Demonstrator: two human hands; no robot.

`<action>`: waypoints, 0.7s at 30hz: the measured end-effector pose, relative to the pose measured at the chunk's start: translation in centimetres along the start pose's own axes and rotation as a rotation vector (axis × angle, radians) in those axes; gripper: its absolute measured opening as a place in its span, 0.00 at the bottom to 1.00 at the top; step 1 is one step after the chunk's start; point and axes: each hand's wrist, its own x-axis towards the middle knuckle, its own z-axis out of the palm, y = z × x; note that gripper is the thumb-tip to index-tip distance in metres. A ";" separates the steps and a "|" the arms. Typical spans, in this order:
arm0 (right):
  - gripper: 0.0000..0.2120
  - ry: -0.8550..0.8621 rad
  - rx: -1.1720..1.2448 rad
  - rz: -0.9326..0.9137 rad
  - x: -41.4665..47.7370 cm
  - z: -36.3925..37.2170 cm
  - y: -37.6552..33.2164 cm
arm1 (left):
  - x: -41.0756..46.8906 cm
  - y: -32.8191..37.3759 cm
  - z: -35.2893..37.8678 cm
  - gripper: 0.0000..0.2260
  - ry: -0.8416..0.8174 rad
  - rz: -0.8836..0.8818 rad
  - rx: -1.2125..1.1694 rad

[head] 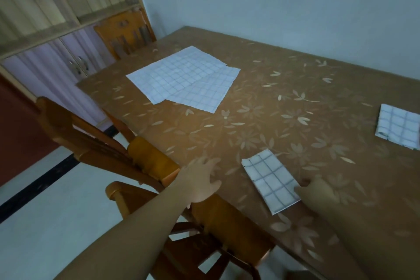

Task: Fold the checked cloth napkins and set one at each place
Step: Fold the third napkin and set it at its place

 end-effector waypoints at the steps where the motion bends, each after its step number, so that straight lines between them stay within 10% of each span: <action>1: 0.10 0.034 -0.018 -0.013 -0.7 0.0 -0.7 | 0.0 -0.3 -0.3 0.28 0.007 0.005 0.001; 21: 0.30 0.164 -0.387 -0.493 -17.9 11.7 -32.6 | -9.8 -24.0 -18.8 0.28 0.284 0.082 0.082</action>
